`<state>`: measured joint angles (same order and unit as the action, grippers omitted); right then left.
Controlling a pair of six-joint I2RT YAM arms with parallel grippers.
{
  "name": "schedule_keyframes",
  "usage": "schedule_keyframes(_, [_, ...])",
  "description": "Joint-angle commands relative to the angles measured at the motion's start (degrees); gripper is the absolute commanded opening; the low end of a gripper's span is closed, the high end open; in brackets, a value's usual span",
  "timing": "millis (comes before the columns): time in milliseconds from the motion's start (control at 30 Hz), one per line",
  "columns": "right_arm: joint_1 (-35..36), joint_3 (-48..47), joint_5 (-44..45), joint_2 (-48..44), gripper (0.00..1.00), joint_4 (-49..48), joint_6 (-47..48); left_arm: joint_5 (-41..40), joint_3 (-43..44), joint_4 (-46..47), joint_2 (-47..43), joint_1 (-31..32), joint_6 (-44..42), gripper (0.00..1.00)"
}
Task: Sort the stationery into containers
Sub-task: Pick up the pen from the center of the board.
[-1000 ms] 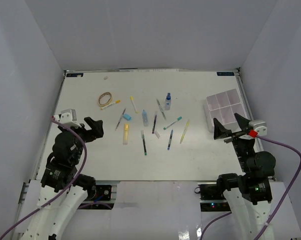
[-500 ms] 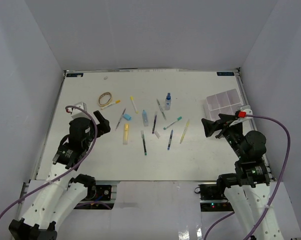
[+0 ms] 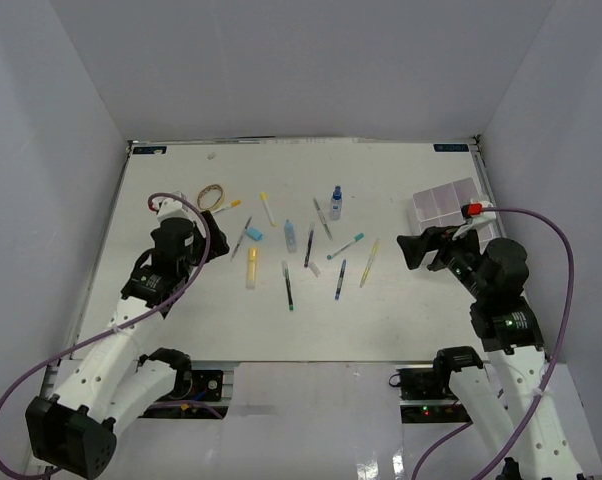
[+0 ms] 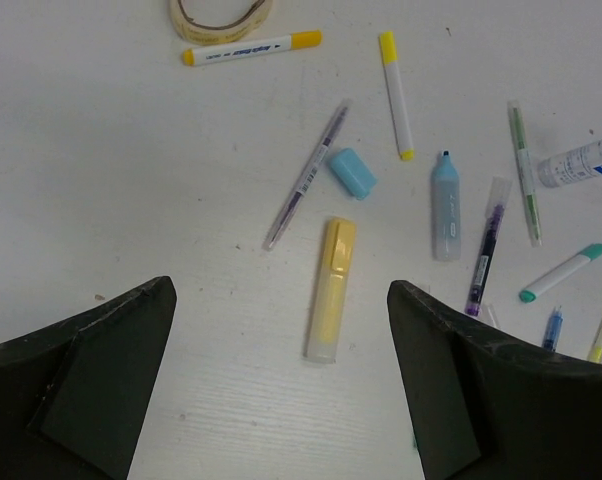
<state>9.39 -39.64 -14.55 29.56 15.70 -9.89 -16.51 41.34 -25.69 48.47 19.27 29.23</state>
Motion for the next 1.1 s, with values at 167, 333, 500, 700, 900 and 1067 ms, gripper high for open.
schedule_keyframes(167, [0.19, -5.01, -0.31, 3.13, 0.90, 1.17, 1.01, 5.87, 3.57, 3.02, 5.75, 0.24, -2.60, 0.98])
schedule_keyframes(333, [0.19, -5.10, -0.31, 4.19, 0.90, 2.84, 0.84, 8.60, 3.83, 2.14, 8.74, 0.24, -2.95, 0.98])
schedule_keyframes(500, [0.19, -4.57, -0.75, 4.54, 0.90, 2.49, 0.66, 9.92, 4.18, 1.79, 11.64, 0.24, -3.13, 0.98])
schedule_keyframes(700, [0.19, -4.75, -2.33, 5.07, 0.91, 2.14, 0.49, 8.34, 8.74, -0.22, 21.03, 0.24, -6.11, 0.98])
schedule_keyframes(900, [0.19, -4.92, -3.65, 4.19, 0.91, 2.23, 1.10, 8.16, 14.72, -0.50, 29.83, 0.24, -9.28, 0.96])
schedule_keyframes(1067, [0.28, -3.70, -5.58, 2.96, 0.91, 1.44, 1.19, 7.73, 18.15, -0.59, 38.18, 0.16, -11.48, 0.96])
